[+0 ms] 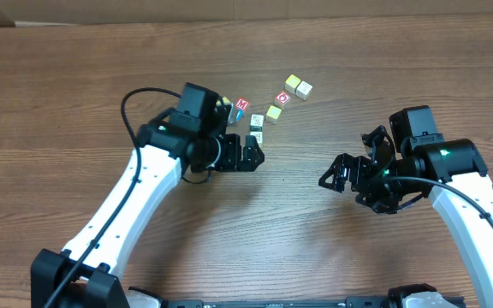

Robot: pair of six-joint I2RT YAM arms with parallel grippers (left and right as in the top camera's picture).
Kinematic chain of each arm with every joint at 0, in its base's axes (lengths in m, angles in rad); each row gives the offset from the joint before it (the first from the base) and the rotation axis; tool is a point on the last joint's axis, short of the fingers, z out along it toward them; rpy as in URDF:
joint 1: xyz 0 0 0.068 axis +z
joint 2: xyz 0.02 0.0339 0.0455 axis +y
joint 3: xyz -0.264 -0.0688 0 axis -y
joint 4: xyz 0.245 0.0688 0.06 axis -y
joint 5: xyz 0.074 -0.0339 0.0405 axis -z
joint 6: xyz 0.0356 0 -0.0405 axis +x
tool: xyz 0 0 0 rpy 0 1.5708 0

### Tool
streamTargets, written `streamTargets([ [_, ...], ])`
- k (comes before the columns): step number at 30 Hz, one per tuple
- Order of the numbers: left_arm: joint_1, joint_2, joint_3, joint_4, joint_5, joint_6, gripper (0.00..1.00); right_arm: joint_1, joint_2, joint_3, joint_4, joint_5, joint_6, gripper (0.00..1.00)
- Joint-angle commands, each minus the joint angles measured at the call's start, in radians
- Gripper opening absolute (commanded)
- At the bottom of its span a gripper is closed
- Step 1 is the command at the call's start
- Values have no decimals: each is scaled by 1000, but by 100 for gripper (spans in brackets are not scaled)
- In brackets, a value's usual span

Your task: Flip 5 blocks

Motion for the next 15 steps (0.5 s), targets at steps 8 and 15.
streamTargets([
  [8,-143,132,26,8,-146,-233,95,-2,-6,28,-8,-6,-4,100],
  [15,-142,201,26,40,-142,-269,84,-2,-6,28,-13,-6,-4,100],
])
